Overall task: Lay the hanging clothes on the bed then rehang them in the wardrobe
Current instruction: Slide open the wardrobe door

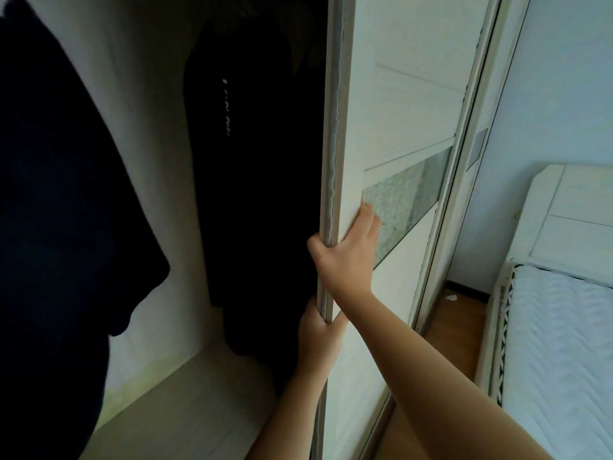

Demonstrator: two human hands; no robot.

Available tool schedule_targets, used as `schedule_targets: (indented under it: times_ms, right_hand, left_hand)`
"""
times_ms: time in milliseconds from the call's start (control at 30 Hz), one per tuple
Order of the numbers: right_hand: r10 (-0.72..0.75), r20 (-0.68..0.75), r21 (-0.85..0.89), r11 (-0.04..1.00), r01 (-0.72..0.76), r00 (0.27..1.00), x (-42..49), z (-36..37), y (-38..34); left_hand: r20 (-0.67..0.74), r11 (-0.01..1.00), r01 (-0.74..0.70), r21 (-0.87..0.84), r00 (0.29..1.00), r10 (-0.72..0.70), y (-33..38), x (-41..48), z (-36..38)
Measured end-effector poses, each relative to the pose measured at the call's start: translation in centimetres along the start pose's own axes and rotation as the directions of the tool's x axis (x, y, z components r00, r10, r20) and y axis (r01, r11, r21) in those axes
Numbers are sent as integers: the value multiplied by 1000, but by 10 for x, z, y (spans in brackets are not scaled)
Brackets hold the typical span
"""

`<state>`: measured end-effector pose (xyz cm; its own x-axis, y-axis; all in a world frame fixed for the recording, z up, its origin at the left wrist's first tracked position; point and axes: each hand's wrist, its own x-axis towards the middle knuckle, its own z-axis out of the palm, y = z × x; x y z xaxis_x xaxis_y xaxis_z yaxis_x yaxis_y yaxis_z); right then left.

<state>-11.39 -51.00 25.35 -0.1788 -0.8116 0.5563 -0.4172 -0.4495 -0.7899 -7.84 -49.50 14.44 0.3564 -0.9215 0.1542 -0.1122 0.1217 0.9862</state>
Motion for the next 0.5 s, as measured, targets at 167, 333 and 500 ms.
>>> schedule_targets:
  times_ms: [167, 333, 500]
  right_hand:
    - [-11, 20, -105, 994, 13, 1000, 56, -12, 44]
    - [-15, 20, -175, 984, 18, 1000, 108, -23, 82]
    - [-17, 25, -215, 976, 22, 1000, 152, -30, 116]
  left_hand:
    - [13, 1000, 6, 19, 1000, -7, 0, 40, 54]
    - [42, 1000, -10, 15, 999, 10, -6, 81, 105]
    - [63, 1000, -11, 17, 998, 10, -8, 114, 148]
